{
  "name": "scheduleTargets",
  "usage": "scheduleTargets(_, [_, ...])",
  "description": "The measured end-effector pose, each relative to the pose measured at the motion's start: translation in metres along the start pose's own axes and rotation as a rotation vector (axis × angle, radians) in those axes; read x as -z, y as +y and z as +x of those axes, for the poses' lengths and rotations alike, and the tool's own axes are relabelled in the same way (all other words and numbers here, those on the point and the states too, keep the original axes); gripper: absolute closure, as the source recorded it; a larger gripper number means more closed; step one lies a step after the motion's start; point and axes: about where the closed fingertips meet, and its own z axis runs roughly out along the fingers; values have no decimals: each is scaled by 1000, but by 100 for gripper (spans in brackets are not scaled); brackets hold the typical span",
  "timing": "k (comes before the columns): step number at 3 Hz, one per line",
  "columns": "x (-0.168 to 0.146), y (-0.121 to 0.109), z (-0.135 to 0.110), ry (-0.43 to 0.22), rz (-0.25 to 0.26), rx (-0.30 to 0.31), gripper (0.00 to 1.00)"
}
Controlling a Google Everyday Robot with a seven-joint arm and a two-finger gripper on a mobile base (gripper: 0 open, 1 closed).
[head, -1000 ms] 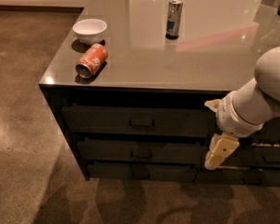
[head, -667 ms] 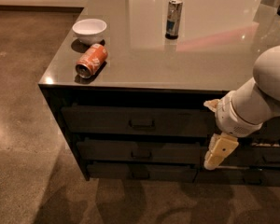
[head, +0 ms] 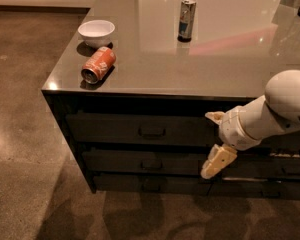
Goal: Open top drawer
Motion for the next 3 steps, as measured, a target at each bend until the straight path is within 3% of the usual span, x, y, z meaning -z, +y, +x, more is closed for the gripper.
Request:
scheduleTargets(1, [-23, -5, -10, -52, 11, 10, 0])
scheduleTargets(2, [-63, -27, -5, -19, 60, 20, 0])
scheduleTargets(3, [-65, -30, -3, -17, 66, 21, 0])
